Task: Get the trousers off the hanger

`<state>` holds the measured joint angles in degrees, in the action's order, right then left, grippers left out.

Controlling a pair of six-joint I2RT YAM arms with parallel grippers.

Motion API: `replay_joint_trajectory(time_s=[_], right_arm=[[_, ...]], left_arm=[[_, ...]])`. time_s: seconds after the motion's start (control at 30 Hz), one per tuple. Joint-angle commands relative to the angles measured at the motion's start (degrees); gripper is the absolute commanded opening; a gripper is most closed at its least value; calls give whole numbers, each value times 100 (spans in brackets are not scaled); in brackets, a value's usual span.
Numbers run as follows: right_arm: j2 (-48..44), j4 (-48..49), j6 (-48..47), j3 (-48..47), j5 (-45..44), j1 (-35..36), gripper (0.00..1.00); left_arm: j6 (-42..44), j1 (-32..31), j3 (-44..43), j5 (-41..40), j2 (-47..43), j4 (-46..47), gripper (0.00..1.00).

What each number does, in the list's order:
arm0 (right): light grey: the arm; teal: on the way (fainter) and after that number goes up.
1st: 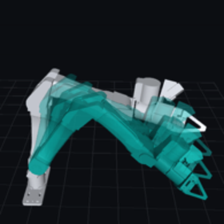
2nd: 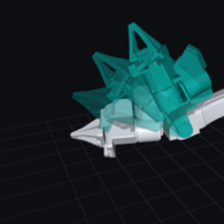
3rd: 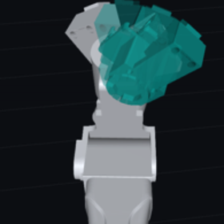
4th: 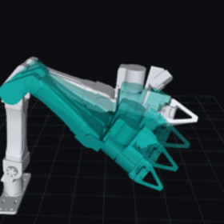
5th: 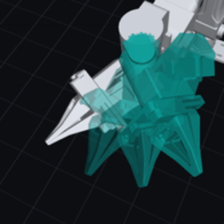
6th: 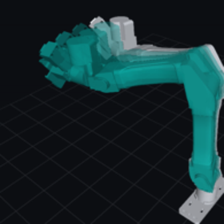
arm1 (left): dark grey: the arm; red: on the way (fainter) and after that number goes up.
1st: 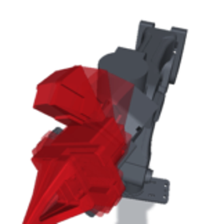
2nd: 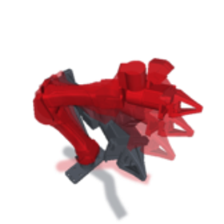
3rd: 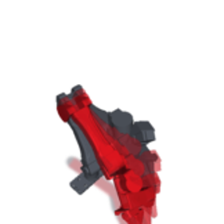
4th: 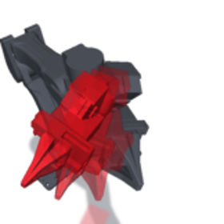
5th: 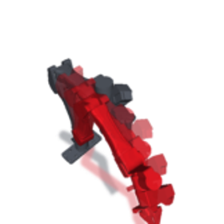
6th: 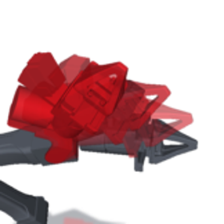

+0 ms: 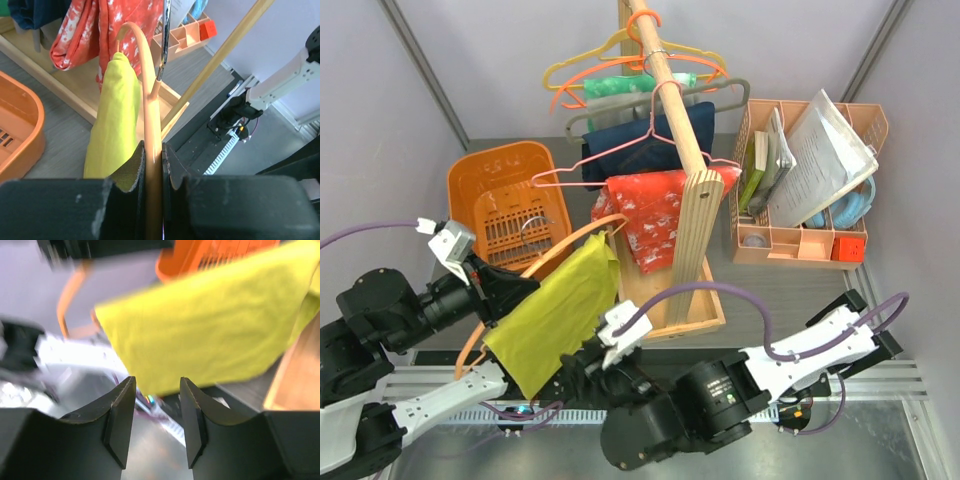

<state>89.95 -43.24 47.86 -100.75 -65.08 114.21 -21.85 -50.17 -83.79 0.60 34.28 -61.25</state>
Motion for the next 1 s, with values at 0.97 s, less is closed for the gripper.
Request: replay_joint_trajectory(time_s=[0.97], right_arm=[[1859, 4289, -2597, -3161, -1112, -1226, 52]], left_arm=[[-162, 7, -445, -95, -572, 2820, 0]])
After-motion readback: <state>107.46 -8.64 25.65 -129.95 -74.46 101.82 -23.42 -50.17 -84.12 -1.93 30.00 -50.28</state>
